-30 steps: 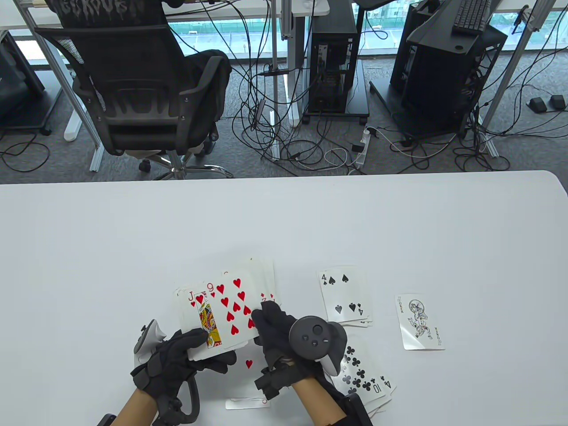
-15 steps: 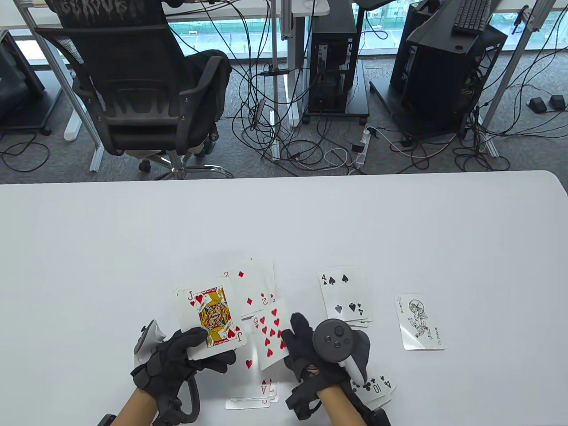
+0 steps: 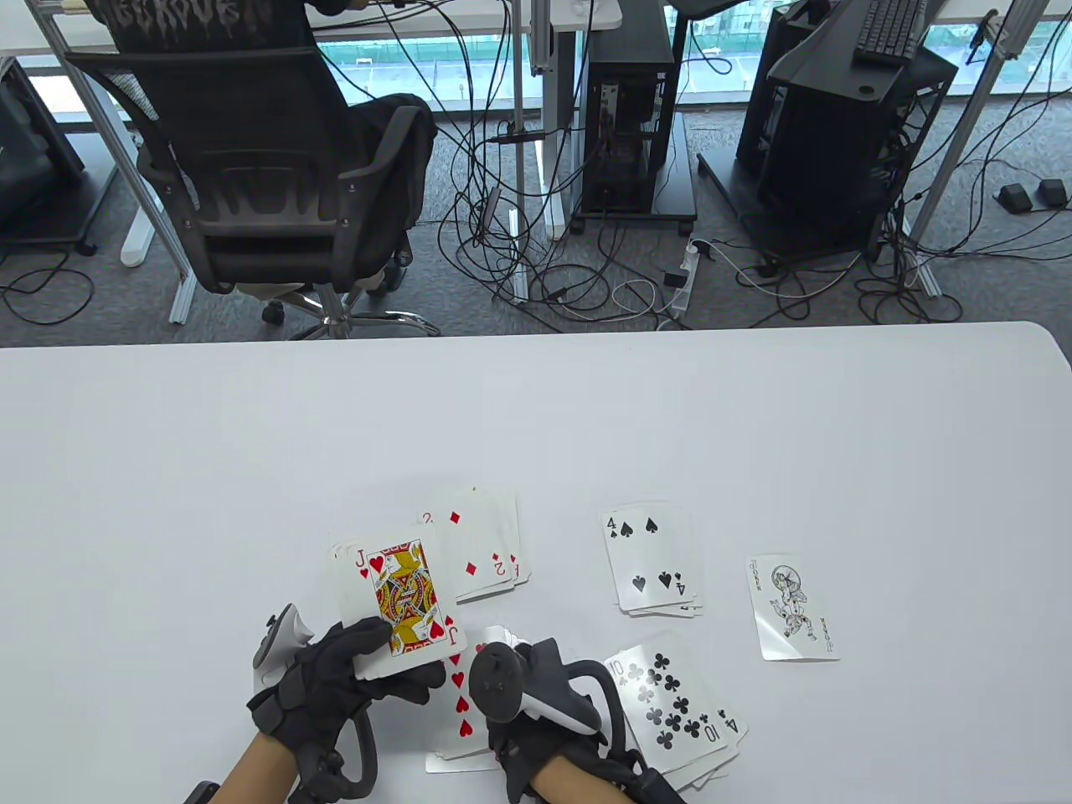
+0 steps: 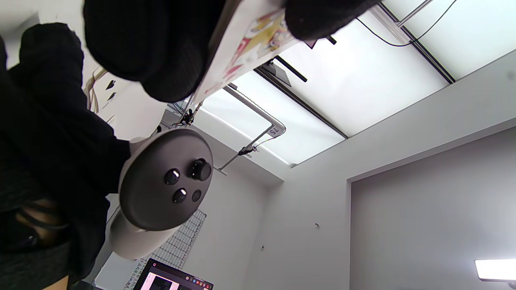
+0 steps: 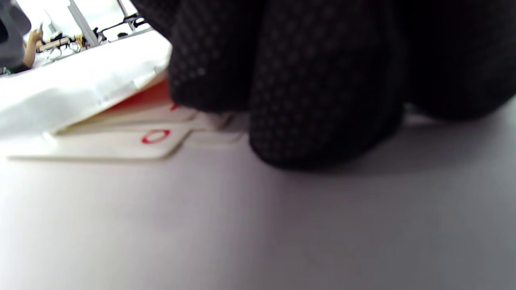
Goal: Playing card suit sorting
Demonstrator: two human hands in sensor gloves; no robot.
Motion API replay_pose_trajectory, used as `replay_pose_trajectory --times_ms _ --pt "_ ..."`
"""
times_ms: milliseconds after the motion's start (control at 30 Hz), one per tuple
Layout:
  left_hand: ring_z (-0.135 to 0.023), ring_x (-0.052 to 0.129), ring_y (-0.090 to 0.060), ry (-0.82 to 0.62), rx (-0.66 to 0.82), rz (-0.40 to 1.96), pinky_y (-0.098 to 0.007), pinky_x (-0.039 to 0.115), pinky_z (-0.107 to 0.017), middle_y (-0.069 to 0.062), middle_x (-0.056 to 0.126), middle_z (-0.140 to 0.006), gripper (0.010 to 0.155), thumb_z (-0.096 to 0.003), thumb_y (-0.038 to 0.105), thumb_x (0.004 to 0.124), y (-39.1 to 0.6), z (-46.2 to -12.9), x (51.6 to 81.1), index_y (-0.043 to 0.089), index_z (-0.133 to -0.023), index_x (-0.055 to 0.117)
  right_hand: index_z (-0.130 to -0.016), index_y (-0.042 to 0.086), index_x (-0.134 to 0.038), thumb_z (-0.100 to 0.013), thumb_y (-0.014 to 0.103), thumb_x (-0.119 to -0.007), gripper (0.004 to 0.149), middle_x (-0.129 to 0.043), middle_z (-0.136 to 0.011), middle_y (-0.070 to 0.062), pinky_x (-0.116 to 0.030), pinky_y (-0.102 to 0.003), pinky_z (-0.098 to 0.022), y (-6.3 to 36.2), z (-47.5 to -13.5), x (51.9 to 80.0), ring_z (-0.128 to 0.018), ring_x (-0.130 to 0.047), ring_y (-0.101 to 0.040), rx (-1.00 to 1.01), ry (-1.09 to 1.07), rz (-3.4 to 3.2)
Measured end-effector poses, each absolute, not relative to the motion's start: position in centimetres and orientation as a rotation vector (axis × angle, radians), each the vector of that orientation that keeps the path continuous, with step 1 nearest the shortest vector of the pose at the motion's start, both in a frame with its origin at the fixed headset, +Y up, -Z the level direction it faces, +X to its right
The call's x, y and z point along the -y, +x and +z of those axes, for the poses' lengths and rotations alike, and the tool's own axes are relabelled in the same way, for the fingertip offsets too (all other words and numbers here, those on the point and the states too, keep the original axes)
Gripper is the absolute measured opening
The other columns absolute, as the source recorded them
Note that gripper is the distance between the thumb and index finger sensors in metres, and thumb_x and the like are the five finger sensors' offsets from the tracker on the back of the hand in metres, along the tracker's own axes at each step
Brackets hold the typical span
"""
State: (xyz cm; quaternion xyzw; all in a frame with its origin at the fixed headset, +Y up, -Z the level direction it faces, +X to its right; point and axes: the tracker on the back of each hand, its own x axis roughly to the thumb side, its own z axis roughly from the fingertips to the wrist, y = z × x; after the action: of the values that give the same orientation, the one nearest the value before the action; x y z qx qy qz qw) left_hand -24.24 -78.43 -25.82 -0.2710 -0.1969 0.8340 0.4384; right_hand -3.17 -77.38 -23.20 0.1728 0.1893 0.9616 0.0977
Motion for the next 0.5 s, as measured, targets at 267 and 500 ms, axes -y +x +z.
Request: replay_pose_trajectory --times_ms 267,500 --pt "-0.077 0.089 -0.04 -0.675 0.488 2.074 -0.046 0.08 -0.054 -0.021 0.063 -0.1 0.047 -0.0698 0.021 0.067 -24.2 -25.8 78.4 0.014 -0.109 0.041 -0.094 -0.024 -0.042 -0.058 0.027 -0.065 0.067 -0.093 -0.031 -0.008 -0.086 -0.048 -0.022 -3.7 -22.8 77.4 -0.015 -0.097 -0.027 -0.612 0.539 2.977" --pt "-0.076 0.09 -0.04 -0.676 0.487 2.062 -0.046 0.081 -0.053 -0.022 0.063 -0.1 0.048 -0.0695 0.021 0.067 -24.3 -25.8 78.4 0.014 -0.109 0.042 -0.091 -0.024 -0.054 -0.059 0.032 -0.064 0.065 -0.093 -0.038 -0.011 -0.084 -0.052 -0.028 -1.9 -23.5 75.5 -0.024 -0.097 -0.032 -0.381 0.456 2.79"
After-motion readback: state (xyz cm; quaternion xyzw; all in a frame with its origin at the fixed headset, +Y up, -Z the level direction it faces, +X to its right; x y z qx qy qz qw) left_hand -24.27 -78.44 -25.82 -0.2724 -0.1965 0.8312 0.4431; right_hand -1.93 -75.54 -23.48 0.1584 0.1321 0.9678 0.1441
